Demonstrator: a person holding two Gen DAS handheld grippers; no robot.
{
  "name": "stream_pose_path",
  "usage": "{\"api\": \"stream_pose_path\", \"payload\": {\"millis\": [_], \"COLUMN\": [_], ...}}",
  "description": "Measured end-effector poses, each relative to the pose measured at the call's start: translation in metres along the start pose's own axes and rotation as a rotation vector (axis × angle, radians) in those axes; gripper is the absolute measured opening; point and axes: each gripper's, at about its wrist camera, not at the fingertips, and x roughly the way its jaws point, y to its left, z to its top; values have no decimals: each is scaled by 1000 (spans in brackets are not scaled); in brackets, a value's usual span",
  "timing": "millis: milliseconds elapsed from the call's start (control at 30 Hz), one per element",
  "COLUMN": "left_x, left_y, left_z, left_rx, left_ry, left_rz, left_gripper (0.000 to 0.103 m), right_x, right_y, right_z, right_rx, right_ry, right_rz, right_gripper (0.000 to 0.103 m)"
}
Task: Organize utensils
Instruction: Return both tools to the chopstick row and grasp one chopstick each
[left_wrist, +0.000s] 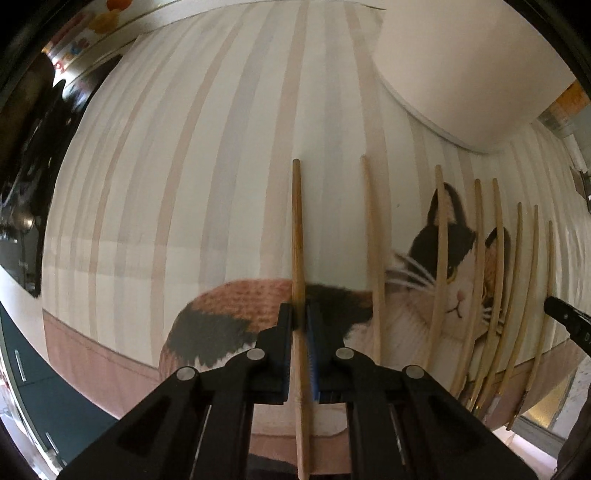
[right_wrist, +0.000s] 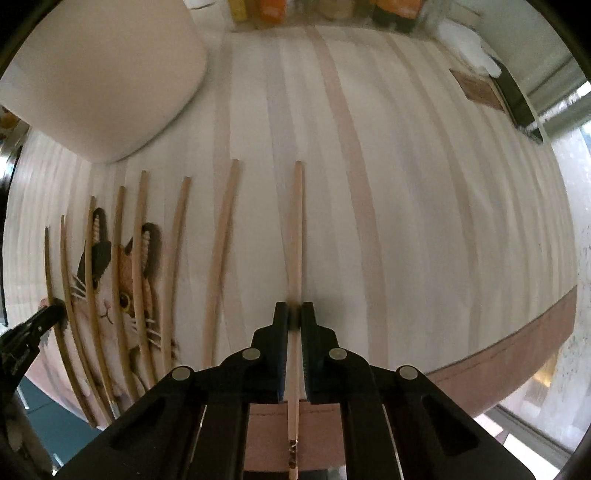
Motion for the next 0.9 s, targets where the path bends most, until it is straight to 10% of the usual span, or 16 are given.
{"api": "stream_pose_path", "payload": {"millis": [900], "left_x": [2], "left_y": [9], "left_z": [13], "left_rx": [6], "left_ry": [1], "left_rz": [-10], "left_gripper": [7], "right_x": [10], "right_y": [21], "right_z": [20], "right_rx": [-76], "right_ry": [48], "right_rz": [-67], "right_gripper": [9]}}
